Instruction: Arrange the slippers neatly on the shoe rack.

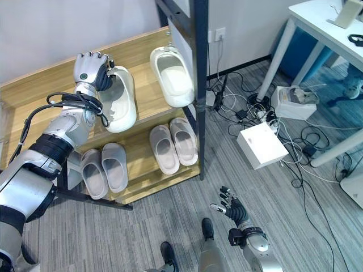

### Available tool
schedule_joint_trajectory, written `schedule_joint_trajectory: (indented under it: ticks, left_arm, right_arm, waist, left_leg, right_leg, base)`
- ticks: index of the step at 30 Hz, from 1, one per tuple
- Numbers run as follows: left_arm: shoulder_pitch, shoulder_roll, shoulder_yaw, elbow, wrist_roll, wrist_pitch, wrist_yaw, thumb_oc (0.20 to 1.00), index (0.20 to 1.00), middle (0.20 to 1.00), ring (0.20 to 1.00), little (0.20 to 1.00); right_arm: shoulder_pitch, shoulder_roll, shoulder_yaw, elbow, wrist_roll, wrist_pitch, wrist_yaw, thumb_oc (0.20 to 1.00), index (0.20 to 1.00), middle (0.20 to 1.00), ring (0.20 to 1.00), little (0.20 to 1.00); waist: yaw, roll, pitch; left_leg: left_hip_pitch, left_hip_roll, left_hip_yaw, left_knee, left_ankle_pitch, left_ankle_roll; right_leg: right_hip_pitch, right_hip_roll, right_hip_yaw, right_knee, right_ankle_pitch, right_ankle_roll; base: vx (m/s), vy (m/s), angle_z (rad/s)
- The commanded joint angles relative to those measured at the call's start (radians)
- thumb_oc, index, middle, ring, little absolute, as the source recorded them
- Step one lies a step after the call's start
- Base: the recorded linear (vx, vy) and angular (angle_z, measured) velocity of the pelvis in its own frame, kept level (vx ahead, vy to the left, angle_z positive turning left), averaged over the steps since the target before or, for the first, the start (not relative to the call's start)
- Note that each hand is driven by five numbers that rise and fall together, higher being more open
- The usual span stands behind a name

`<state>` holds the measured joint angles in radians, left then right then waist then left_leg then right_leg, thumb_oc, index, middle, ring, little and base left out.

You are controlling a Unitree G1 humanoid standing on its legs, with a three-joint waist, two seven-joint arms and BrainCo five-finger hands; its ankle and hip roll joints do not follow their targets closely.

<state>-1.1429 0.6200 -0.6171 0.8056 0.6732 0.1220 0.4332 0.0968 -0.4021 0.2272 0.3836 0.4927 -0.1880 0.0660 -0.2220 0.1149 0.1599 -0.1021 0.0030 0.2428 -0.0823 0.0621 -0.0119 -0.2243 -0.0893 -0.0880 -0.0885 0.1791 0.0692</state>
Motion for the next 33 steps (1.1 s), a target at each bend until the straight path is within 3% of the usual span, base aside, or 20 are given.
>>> schedule_joint_trajectory:
  ticks: [1,10,11,12,18,24,27,30,31,33]
  left_arm:
    - [-0.108,-0.012,0.015,0.111,-0.041,-0.01,-0.001,0.2,0.2,0.2,0.2,0.2]
    - [-0.14,-0.048,0.005,0.135,-0.061,-0.012,0.008,0.2,0.2,0.2,0.2,0.2]
    - [-0.142,-0.048,0.005,0.133,-0.06,-0.011,0.01,0.906,0.906,0.906,0.906,0.906]
    - [-0.148,-0.05,0.001,0.129,-0.056,-0.01,0.015,1.0,1.0,1.0,1.0,1.0]
    - [-0.157,-0.04,0.006,0.061,-0.044,-0.014,0.013,1.0,1.0,1.0,1.0,1.0]
    - [-0.11,-0.036,0.115,-0.038,-0.146,-0.035,0.032,1.0,1.0,1.0,1.0,1.0]
    - [-0.027,-0.084,0.268,-0.115,-0.476,-0.142,0.042,1.0,1.0,1.0,1.0,1.0]
    - [-0.006,-0.085,0.299,-0.151,-0.582,-0.166,0.036,1.0,1.0,1.0,1.0,1.0]
    - [0.052,-0.118,0.354,-0.205,-0.776,-0.223,0.015,1.0,1.0,1.0,1.0,1.0]
    - [0.135,-0.163,0.386,-0.285,-1.006,-0.29,-0.036,1.0,1.0,1.0,1.0,1.0]
  right_arm:
    - [-0.021,-0.027,-0.022,-0.057,0.024,-0.041,-0.011,1.0,1.0,1.0,1.0,1.0]
    - [-0.011,-0.018,-0.02,-0.041,0.026,-0.041,-0.009,1.0,1.0,1.0,1.0,1.0]
    - [-0.01,-0.017,-0.019,-0.041,0.025,-0.042,-0.008,1.0,1.0,1.0,1.0,1.0]
    - [-0.007,-0.015,-0.017,-0.039,0.026,-0.044,-0.008,1.0,1.0,1.0,1.0,1.0]
    - [-0.002,-0.014,-0.018,-0.033,0.019,-0.043,0.0,1.0,1.0,1.0,1.0,1.0]
    - [0.007,0.001,-0.016,-0.034,0.015,-0.038,0.006,1.0,1.0,1.0,1.0,1.0]
    - [0.019,0.013,-0.018,-0.027,0.004,-0.022,0.01,1.0,1.0,1.0,1.0,1.0]
    - [0.02,0.022,-0.019,-0.022,0.001,-0.016,0.009,1.0,1.0,1.0,1.0,1.0]
    - [0.022,0.027,-0.02,-0.023,-0.009,-0.008,0.007,1.0,1.0,1.0,1.0,1.0]
    - [0.033,0.03,-0.017,-0.031,-0.019,0.003,0.009,1.0,1.0,1.0,1.0,1.0]
  waist:
    - [-0.021,-0.017,0.005]
    - [-0.031,-0.011,-0.006]
    - [-0.03,-0.011,-0.007]
    - [-0.029,-0.011,-0.009]
    - [-0.015,-0.007,-0.022]
    - [0.001,-0.009,-0.032]
    - [0.015,-0.01,-0.042]
    - [0.026,-0.009,-0.049]
    - [0.04,-0.01,-0.052]
    - [0.053,-0.012,-0.057]
  left_leg:
    - [0.052,-0.016,-0.056,-0.005,-0.082,-0.02]
    - [0.066,-0.016,-0.07,-0.005,-0.089,-0.023]
    - [0.067,-0.015,-0.07,-0.005,-0.089,-0.023]
    - [0.07,-0.016,-0.074,-0.005,-0.09,-0.024]
    - [0.081,-0.018,-0.092,-0.005,-0.092,-0.025]
    - [0.091,-0.018,-0.109,-0.005,-0.09,-0.028]
    - [0.097,-0.02,-0.124,-0.005,-0.084,-0.031]
    - [0.097,-0.02,-0.131,-0.005,-0.08,-0.031]
    - [0.096,-0.021,-0.14,-0.005,-0.076,-0.032]
    - [0.095,-0.021,-0.151,-0.005,-0.071,-0.032]
  right_leg:
    - [0.098,-0.007,-0.03,0.007,-0.138,0.091]
    - [0.118,-0.005,-0.047,0.001,-0.151,0.088]
    - [0.12,-0.005,-0.048,0.001,-0.152,0.088]
    - [0.126,-0.005,-0.052,0.001,-0.154,0.087]
    - [0.15,-0.006,-0.073,0.001,-0.166,0.085]
    - [0.172,-0.007,-0.096,0.001,-0.173,0.082]
    - [0.189,-0.008,-0.114,0.001,-0.178,0.077]
    - [0.192,-0.009,-0.121,0.001,-0.177,0.076]
    - [0.195,-0.01,-0.129,0.001,-0.176,0.075]
    - [0.199,-0.01,-0.14,0.001,-0.177,0.073]
  base:
    - [0.03,-0.02,-0.16]
    - [0.03,-0.019,-0.02]
    - [0.0,0.0,0.0]
    - [0.0,0.0,0.0]
    - [0.01,-0.011,0.02]
    - [0.0,-0.02,0.14]
    - [-0.01,-0.019,0.15]
    - [-0.01,-0.014,0.18]
    - [-0.03,-0.015,0.17]
    - [-0.03,-0.023,0.09]
